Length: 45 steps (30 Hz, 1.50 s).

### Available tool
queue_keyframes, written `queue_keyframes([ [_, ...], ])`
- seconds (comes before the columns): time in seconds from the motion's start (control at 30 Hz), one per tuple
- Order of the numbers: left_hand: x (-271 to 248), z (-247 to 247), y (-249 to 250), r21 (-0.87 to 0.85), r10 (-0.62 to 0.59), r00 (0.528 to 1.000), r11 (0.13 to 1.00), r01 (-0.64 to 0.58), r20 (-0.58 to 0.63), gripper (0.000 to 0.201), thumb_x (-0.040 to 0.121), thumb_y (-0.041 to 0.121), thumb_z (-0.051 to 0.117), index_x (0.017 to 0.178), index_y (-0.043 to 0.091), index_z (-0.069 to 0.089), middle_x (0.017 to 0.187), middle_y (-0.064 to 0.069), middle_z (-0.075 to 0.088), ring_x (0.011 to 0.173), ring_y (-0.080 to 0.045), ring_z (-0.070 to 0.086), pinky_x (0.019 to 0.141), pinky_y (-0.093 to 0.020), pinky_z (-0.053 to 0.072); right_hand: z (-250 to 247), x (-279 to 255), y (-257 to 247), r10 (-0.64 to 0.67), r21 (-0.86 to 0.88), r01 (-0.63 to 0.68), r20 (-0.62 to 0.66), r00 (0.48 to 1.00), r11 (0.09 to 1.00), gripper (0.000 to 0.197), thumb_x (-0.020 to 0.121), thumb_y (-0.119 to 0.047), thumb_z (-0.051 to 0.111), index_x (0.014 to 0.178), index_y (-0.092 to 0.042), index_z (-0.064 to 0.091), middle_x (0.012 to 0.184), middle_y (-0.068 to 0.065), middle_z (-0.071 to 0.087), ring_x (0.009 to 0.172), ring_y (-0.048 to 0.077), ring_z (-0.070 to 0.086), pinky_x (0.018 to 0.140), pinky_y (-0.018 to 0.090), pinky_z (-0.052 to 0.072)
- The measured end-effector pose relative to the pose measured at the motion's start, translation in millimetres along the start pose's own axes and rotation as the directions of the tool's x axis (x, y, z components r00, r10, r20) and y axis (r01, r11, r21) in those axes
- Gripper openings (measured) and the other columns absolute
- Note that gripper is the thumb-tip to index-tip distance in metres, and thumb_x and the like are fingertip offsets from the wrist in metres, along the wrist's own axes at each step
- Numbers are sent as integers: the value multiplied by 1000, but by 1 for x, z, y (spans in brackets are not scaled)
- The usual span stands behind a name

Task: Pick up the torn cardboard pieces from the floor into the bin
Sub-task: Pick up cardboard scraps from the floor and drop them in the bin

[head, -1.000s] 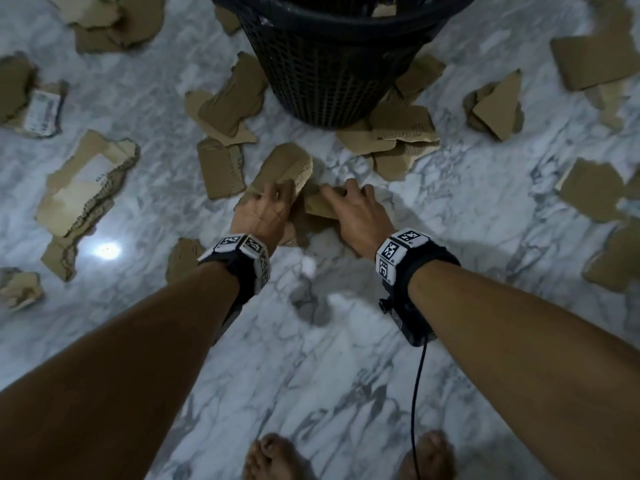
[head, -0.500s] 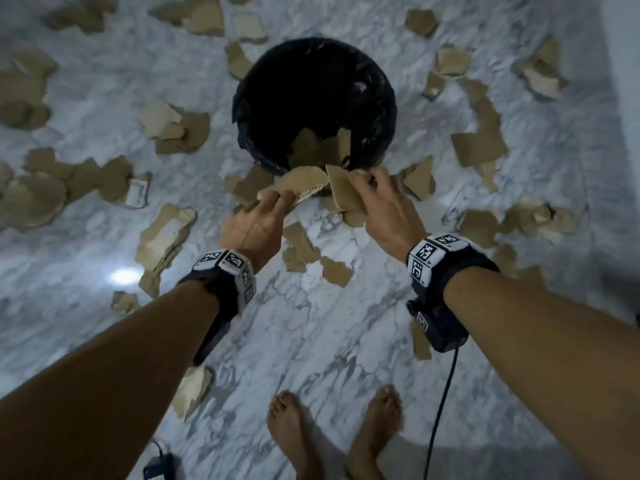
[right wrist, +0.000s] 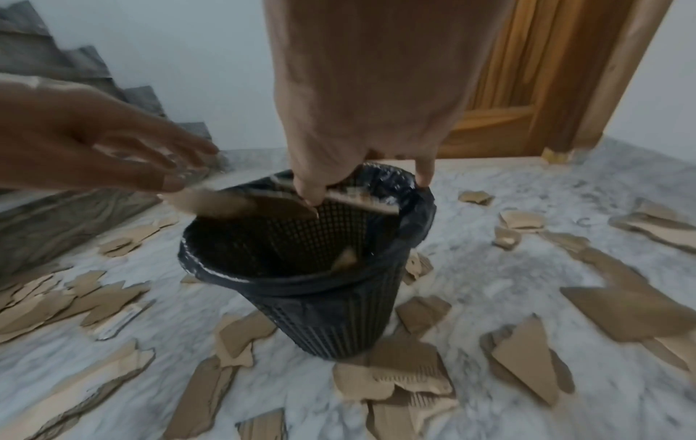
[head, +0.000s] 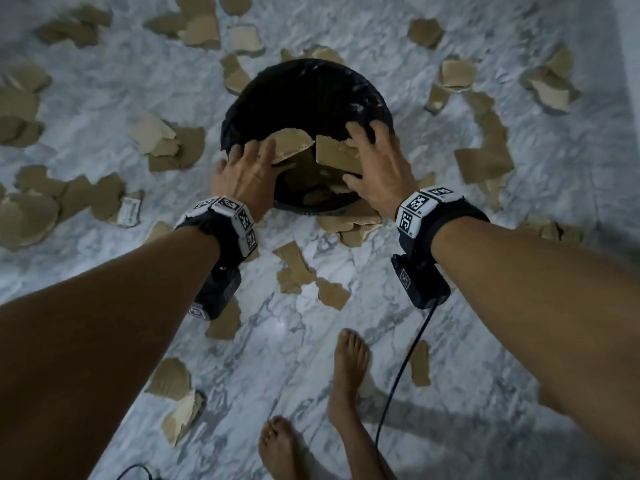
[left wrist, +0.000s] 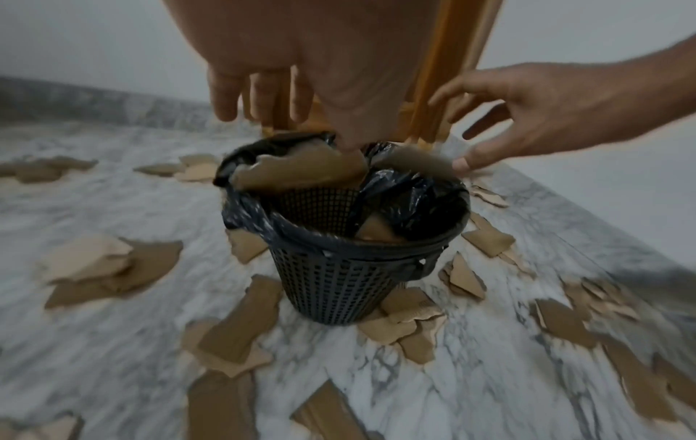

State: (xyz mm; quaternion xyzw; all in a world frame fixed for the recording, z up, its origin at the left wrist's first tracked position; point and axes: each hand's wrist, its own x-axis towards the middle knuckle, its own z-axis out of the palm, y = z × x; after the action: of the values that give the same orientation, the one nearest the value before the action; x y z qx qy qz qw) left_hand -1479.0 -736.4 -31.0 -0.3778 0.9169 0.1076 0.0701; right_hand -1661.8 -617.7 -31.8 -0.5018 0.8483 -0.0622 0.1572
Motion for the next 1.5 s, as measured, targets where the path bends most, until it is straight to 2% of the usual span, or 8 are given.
queue_keyframes([
  [0.3, -37, 53, 31, 85, 55, 986, 995, -42, -158, 24, 82, 24, 50, 98, 6, 52, 92, -16, 49, 80, -32, 50, 70, -40, 38, 53, -42, 71, 163, -59, -165, -32, 986, 985, 38, 88, -28, 54, 118, -4, 49, 123, 18, 45, 109, 38, 49, 81, 44, 45],
  [0.53, -56, 157, 33, 17, 12, 993, 1000, -14, 115, 45, 80, 44, 50, 110, 10, 52, 101, -11, 51, 89, -32, 53, 74, -41, 40, 143, -38, 97, 231, -6, -233, 147, 962, 972, 49, 89, -37, 58, 122, -3, 47, 130, 19, 39, 118, 40, 44, 82, 50, 49],
  [0.7, -46, 255, 37, -91, -271, 868, 937, 336, 417, 109, 63, 76, 61, 147, 27, 11, 154, -5, 13, 143, -33, 15, 103, -64, 27, 224, 1, 118, 410, 157, -464, 286, 866, 872, 90, 76, -57, 65, 145, -13, 28, 147, 20, 26, 131, 45, 31, 99, 54, 39],
  [0.87, -28, 337, 41, -161, -417, 705, 786, 596, 573, 139, 43, 75, 75, 138, 49, -22, 152, -1, -34, 140, -48, -20, 97, -80, 15, 274, 43, 120, 538, 261, -650, 390, 747, 714, 126, 61, -71, 73, 153, -29, -3, 160, 13, -9, 143, 44, 11, 115, 51, 24],
  [1.0, -29, 362, 44, -3, -509, 832, 853, 522, 219, 91, 75, 62, 61, 146, 48, 6, 160, -11, 4, 140, -53, -11, 86, -73, 39, 289, 56, 114, 567, 220, -646, 330, 754, 731, 131, 60, -66, 76, 154, -25, -5, 159, 17, -2, 145, 40, 6, 118, 49, 17],
  [1.17, -37, 353, 51, -88, -449, 791, 846, 527, 416, 101, 66, 49, 75, 142, 47, 9, 155, -13, -6, 137, -43, 11, 90, -58, 42, 298, 56, 119, 578, 204, -659, 341, 741, 724, 116, 63, -58, 77, 152, -30, 8, 157, 12, 10, 140, 43, 14, 112, 49, 22],
  [1.3, -35, 346, 43, -214, -423, 790, 806, 552, 444, 83, 60, 31, 83, 124, 40, 32, 137, -12, 14, 119, -38, 29, 78, -47, 45, 298, 45, 119, 660, 330, -740, 336, 672, 586, 109, 62, -43, 85, 147, -33, 17, 142, 12, 26, 129, 39, 36, 105, 44, 39],
  [1.5, -33, 340, 38, -412, -401, 774, 675, 611, 490, 99, 57, 14, 87, 137, 17, 28, 123, -16, 30, 99, -34, 48, 83, -37, 47, 298, 29, 119, 653, 635, -637, 264, 710, 436, 109, 66, -22, 86, 150, -31, 17, 136, 11, 52, 120, 28, 55, 90, 27, 49],
])
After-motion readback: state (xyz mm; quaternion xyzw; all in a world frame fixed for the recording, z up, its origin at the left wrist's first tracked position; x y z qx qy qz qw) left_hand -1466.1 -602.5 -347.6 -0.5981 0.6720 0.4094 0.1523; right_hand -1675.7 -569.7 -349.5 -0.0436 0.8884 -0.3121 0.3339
